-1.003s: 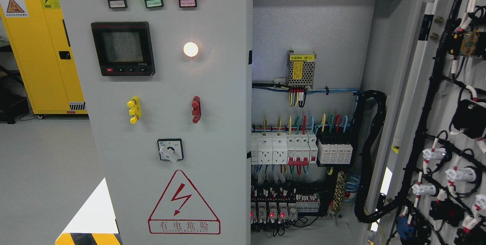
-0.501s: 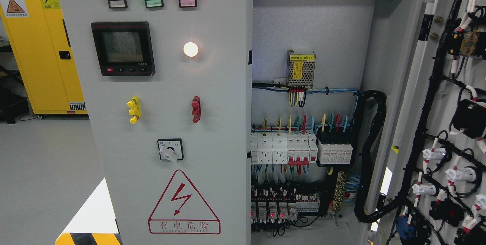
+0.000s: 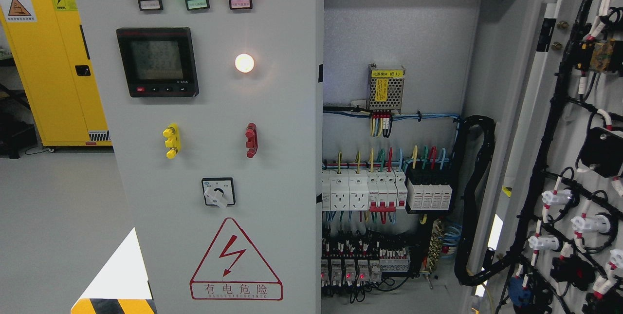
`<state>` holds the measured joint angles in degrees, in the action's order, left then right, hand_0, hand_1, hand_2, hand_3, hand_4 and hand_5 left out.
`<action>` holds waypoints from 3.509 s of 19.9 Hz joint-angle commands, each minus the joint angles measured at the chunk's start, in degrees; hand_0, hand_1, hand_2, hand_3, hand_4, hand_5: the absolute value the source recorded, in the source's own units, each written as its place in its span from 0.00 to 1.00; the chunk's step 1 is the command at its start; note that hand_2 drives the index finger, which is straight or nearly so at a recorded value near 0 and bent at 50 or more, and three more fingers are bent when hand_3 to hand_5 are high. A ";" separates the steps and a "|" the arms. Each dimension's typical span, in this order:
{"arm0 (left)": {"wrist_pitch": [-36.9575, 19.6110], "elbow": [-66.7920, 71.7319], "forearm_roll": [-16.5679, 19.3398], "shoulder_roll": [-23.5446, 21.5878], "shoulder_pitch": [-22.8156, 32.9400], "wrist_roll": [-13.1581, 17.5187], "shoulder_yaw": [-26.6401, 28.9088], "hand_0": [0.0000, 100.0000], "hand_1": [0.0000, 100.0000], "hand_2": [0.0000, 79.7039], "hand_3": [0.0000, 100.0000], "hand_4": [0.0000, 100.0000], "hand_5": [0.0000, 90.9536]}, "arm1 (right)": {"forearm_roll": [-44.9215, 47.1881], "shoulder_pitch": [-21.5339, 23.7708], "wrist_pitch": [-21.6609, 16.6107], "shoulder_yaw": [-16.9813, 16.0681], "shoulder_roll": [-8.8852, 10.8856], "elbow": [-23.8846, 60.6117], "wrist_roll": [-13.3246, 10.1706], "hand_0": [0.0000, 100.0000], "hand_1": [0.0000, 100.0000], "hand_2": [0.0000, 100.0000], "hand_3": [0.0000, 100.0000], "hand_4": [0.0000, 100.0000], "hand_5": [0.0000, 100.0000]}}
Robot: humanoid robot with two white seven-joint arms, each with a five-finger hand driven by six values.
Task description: Open door with both hands
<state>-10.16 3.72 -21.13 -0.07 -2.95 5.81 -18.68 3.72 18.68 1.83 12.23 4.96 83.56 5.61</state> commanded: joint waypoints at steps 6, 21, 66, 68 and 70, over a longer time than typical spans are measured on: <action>-0.04 0.06 0.04 1.65 -0.57 0.16 0.49 0.00 0.00 0.00 0.02 0.00 0.00 | -0.03 0.13 -8.41 4.21 0.49 35.61 -0.34 0.22 0.00 0.00 0.00 0.00 0.00; -0.04 0.06 0.04 1.65 -1.62 0.08 0.49 0.00 0.00 0.00 0.02 0.00 0.00 | -0.03 -17.34 -11.32 4.47 -0.30 33.60 -0.52 0.22 0.00 0.00 0.00 0.00 0.00; 0.05 0.15 0.04 1.48 -3.03 0.16 0.49 0.00 0.00 0.00 0.01 0.00 0.00 | 10.78 -56.30 3.88 -0.36 -4.87 -0.42 8.09 0.22 0.00 0.00 0.00 0.00 0.00; -0.03 0.15 0.04 1.30 -3.03 0.16 0.49 0.00 0.00 0.00 0.01 0.00 0.00 | 10.87 -56.73 3.97 -0.36 -4.87 -0.68 8.62 0.22 0.00 0.00 0.00 0.00 0.00; 0.05 0.15 0.04 1.13 -3.03 0.16 0.49 0.00 0.00 0.00 0.01 0.00 0.00 | 12.53 -57.00 4.15 -0.36 -4.78 -1.03 8.80 0.22 0.00 0.00 0.00 0.00 0.00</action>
<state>-10.14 3.86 -21.10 0.00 -5.99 5.79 -18.18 14.29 -37.02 5.75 12.20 0.20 86.16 13.77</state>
